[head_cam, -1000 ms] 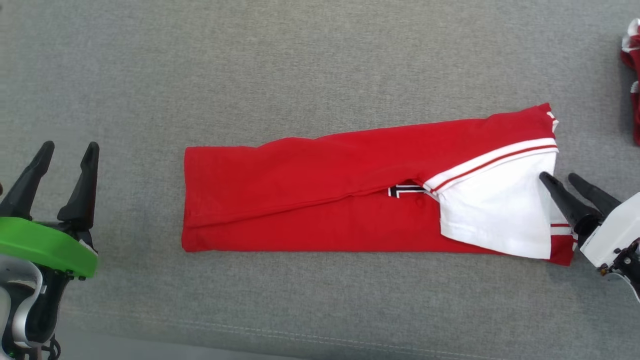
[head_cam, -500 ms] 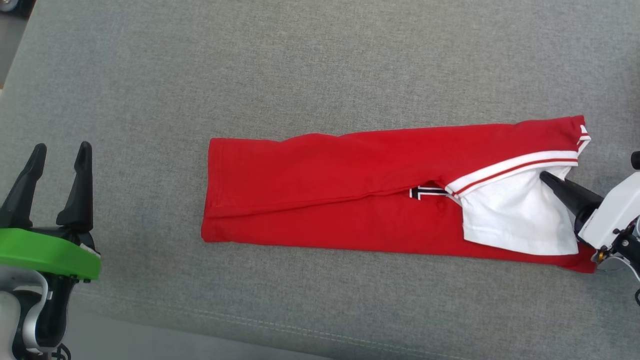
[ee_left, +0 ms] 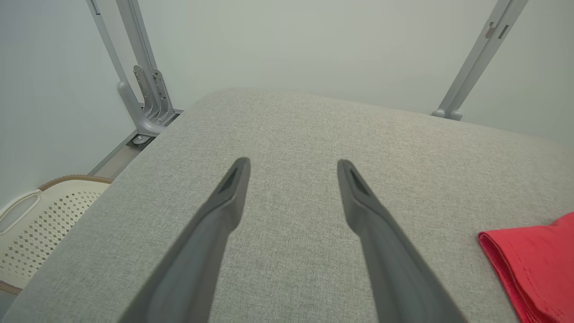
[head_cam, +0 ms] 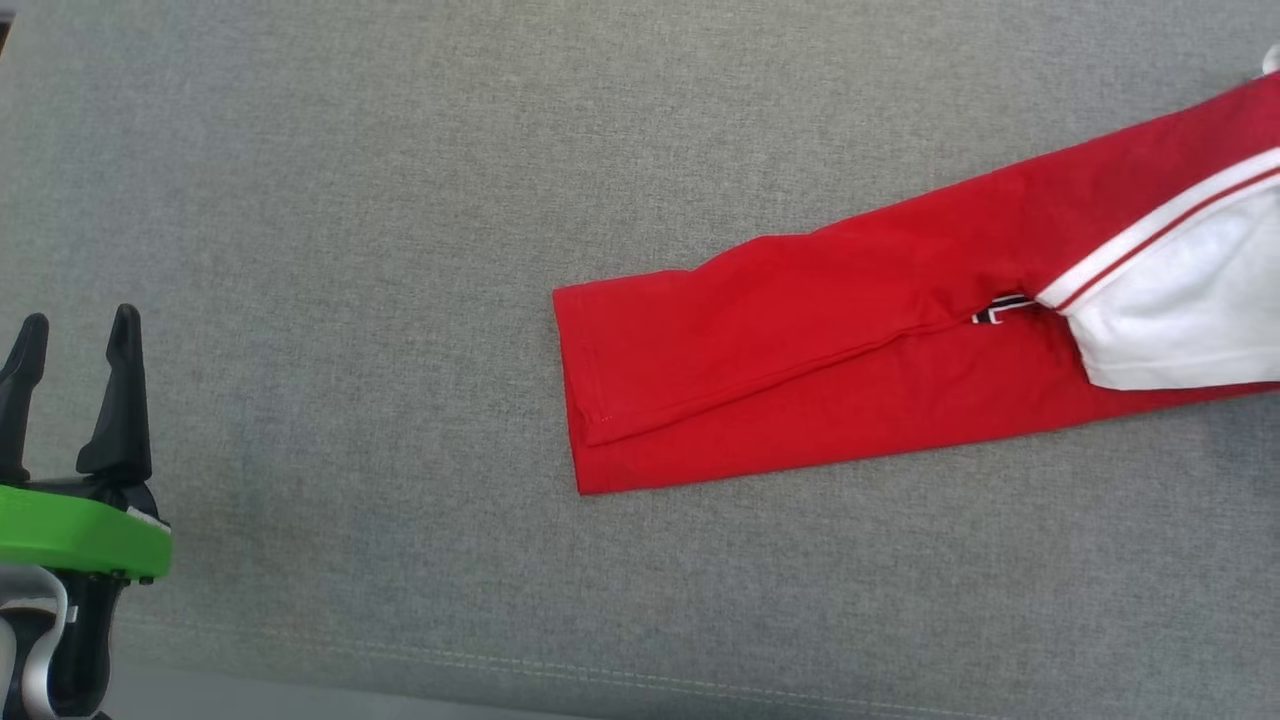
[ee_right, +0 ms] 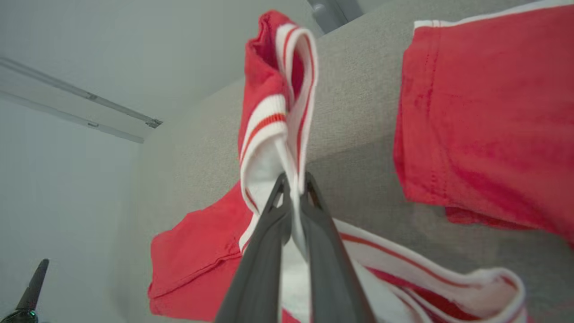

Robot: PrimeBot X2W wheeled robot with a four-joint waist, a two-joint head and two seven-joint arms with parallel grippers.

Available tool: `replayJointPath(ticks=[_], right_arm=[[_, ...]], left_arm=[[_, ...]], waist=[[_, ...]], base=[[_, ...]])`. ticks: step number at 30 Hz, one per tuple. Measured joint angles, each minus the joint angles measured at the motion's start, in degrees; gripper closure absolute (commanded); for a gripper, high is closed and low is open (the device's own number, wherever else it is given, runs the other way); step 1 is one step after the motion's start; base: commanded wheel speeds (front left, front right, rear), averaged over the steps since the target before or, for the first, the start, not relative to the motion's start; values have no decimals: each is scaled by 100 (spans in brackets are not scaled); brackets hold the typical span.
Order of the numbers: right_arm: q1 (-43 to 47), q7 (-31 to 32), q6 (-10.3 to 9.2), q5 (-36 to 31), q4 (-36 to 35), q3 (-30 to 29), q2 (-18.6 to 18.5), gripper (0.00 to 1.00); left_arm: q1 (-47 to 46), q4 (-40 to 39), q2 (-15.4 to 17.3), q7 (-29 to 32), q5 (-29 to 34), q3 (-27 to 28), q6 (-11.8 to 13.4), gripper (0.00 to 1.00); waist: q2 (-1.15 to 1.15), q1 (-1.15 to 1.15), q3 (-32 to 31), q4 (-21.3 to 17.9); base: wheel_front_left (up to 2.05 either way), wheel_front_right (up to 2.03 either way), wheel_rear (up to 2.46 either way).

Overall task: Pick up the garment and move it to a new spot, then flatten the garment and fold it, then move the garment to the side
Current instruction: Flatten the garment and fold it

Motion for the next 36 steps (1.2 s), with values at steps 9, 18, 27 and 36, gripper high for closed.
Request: replayJointPath(ticks=[9, 18, 27, 36], right_arm=[[-247, 926, 506, 2, -1816, 1172, 223, 100], [-660, 951, 335, -931, -1524, 2324, 1416, 100], [-1140, 483, -99, -1692, -229, 2695, 2475, 100], [-1578, 328, -92, -1936, 497, 3170, 3348, 100]], left_arm=[[67, -74, 132, 8, 8, -25, 0, 0], [-118, -83, -55, 9, 11, -313, -5, 0], [-213, -57, -303, -12, 78, -628, -46, 0], [-251, 131, -581, -118, 87, -872, -101, 0]], waist=[[0, 0, -26, -139], [0, 0, -45, 73], [0, 0, -67, 523], [0, 0, -164, 863]], base=[[0, 0, 0], [0, 0, 0], [0, 0, 0], [0, 0, 0]])
